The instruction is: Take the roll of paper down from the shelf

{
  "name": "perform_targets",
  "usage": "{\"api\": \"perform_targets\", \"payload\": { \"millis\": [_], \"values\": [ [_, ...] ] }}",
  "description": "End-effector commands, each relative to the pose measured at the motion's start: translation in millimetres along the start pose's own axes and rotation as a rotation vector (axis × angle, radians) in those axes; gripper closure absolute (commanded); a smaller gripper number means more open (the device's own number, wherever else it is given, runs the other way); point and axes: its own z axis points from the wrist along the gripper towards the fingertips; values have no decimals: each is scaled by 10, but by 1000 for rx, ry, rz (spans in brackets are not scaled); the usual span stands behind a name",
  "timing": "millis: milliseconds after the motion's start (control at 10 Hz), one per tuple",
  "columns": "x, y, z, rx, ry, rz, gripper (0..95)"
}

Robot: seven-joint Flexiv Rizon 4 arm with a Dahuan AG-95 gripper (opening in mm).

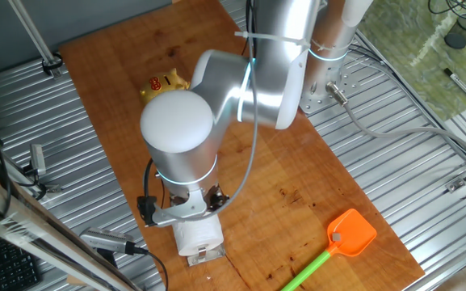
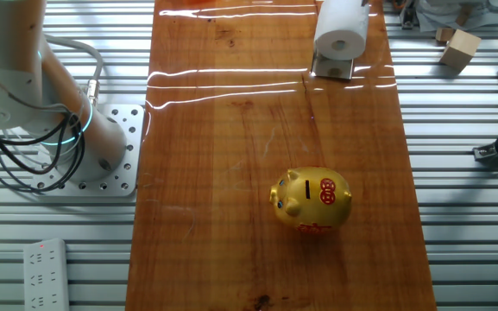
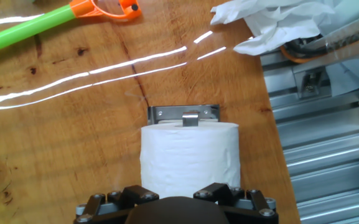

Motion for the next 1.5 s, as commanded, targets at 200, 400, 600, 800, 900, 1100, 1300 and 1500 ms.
{"api": "perform_targets", "payload": {
  "millis": [200,400,600,800,900,1100,1300,1500],
  "values": [
    [-16,-35,39,6,-5,0,190],
    [-40,-71,71,8,-5,0,190],
    [-39,-79,96,10,-6,0,190],
    [-40,-86,125,11,-6,0,190],
    [-40,-88,131,11,-6,1,190],
    [-40,-93,152,11,-8,2,190],
    [-56,-118,172,12,-8,2,190],
    [-69,-134,180,12,-10,3,190]
  ]
}}
